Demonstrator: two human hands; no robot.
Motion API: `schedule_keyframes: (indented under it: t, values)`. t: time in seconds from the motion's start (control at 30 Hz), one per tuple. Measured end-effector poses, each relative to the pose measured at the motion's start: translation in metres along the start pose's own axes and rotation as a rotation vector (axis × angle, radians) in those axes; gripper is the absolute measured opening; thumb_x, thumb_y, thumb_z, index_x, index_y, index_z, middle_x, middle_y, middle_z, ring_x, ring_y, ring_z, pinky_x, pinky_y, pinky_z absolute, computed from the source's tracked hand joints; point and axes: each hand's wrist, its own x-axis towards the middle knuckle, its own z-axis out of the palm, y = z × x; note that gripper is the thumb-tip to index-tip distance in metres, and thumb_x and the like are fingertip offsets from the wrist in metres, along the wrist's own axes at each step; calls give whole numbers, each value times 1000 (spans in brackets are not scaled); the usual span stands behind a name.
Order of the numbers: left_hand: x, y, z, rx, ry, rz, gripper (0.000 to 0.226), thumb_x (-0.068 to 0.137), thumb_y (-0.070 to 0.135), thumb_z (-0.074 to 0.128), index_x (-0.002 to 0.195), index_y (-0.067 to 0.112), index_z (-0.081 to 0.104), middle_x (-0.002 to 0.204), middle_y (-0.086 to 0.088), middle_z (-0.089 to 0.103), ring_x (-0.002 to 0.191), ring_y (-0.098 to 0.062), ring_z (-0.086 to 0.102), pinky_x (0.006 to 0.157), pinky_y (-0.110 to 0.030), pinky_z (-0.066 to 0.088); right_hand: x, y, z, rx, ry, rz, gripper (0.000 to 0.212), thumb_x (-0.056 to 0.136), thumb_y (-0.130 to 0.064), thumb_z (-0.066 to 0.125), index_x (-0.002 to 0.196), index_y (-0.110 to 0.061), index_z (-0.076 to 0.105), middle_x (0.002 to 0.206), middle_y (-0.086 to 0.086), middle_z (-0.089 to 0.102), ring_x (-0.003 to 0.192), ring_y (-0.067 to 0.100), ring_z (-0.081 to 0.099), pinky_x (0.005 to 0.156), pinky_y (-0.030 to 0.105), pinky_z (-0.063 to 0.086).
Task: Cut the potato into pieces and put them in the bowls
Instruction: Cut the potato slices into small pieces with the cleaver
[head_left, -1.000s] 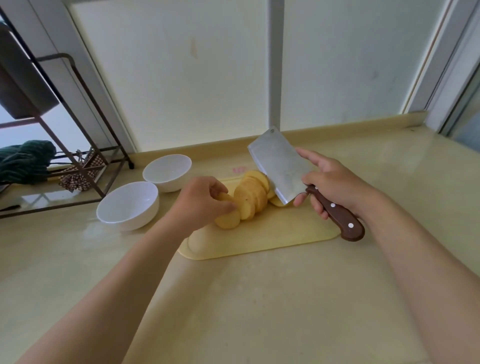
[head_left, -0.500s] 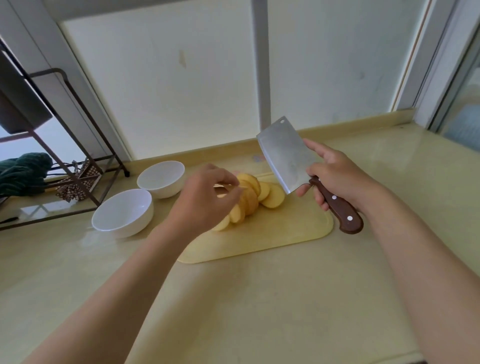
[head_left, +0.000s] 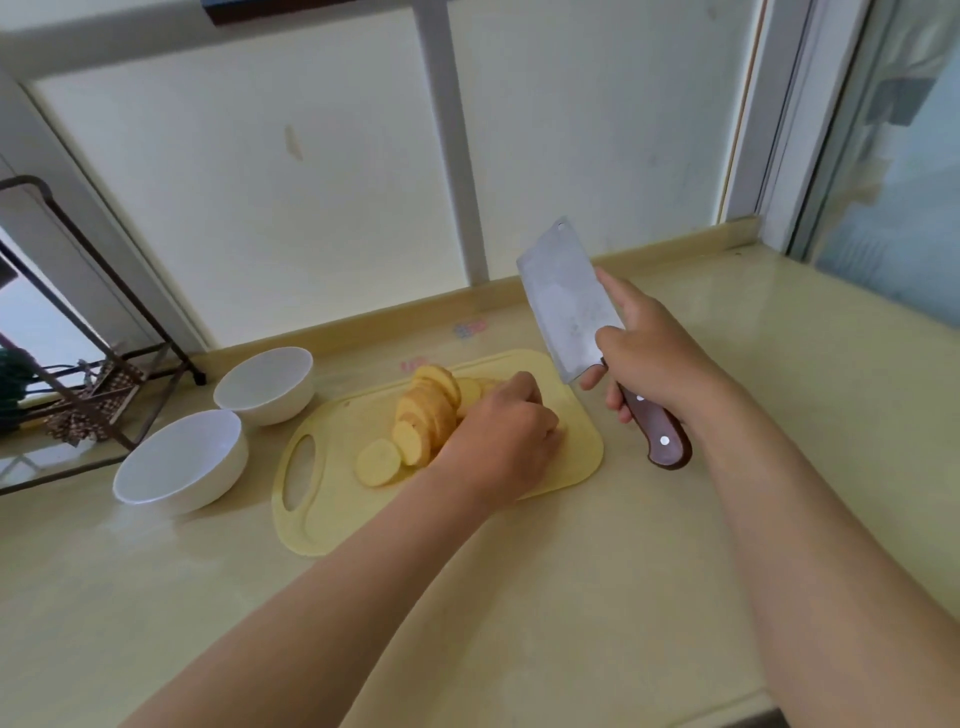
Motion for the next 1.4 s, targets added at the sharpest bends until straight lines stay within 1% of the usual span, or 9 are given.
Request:
schedule_keyframes:
  t: [0.1, 0.23, 0.3, 0.4, 0.5, 0.6, 0.73, 1.1, 1.4]
  values:
    - [-5, -3, 2, 56, 23, 57, 31, 91, 20, 55, 66, 5, 65, 80, -9, 52, 63, -22, 42, 59, -39, 50, -1, -2, 3, -3, -26, -7, 82, 93, -6, 31, 159, -53, 23, 85, 21, 74, 46, 25, 56, 45, 32, 51]
    - [-11, -3, -12, 144, -21, 112, 31, 89, 27, 50, 73, 7, 66, 84, -7, 56, 70, -26, 54, 57, -39, 52, -4, -3, 6, -10, -78, -18, 82, 92, -5, 30, 158, -53, 26, 85, 21, 74, 49, 27, 57, 46, 34, 51]
    - [-14, -7, -26, 155, 89, 94, 31, 86, 31, 51, 76, 8, 69, 84, -6, 59, 72, -26, 57, 58, -36, 51, -6, -4, 6, -35, -103, -17, 82, 92, -5, 29, 159, -53, 25, 85, 20, 74, 49, 26, 58, 47, 34, 52]
    - [-21, -25, -49, 127, 229, -126, 38, 81, 44, 53, 97, 12, 67, 100, -4, 59, 88, -25, 57, 76, -33, 47, -8, -2, 6, -63, -141, 0, 83, 93, -4, 30, 161, -51, 22, 73, 12, 75, 48, 24, 59, 48, 33, 53]
    - [-33, -44, -55, 112, 49, -424, 68, 75, 60, 59, 132, 23, 47, 133, -3, 45, 120, -26, 47, 98, -38, 41, -8, -3, 11, -72, -179, 19, 82, 94, -5, 30, 162, -49, 18, 55, 3, 70, 60, 32, 67, 48, 33, 54]
    - [-43, -51, -47, 36, -80, -518, 97, 68, 72, 62, 147, 35, 20, 151, -2, 29, 134, -27, 37, 105, -44, 40, -6, -4, 17, -64, -189, 27, 83, 93, -5, 30, 161, -50, 20, 59, 4, 72, 66, 36, 69, 50, 36, 57]
    - [-43, -53, -36, -61, -80, -550, 108, 65, 72, 67, 150, 38, 10, 155, 3, 23, 139, -22, 34, 107, -45, 39, -7, -5, 24, -60, -200, 22, 84, 92, -5, 30, 162, -50, 19, 75, 13, 75, 57, 28, 64, 50, 37, 58]
    - [-39, -56, -26, -186, 53, -503, 96, 68, 59, 78, 144, 37, 24, 143, 4, 31, 128, -18, 42, 99, -32, 40, -3, -7, 41, -35, -225, 7, 84, 92, -5, 29, 163, -47, 16, 79, 16, 74, 63, 30, 68, 47, 34, 54]
    - [-33, -55, -29, -216, 97, -516, 97, 60, 62, 82, 136, 25, 33, 133, 5, 40, 114, -13, 46, 91, -27, 41, -3, -8, 47, -10, -301, -8, 81, 95, -5, 30, 162, -50, 18, 63, 7, 73, 60, 28, 65, 46, 32, 52]
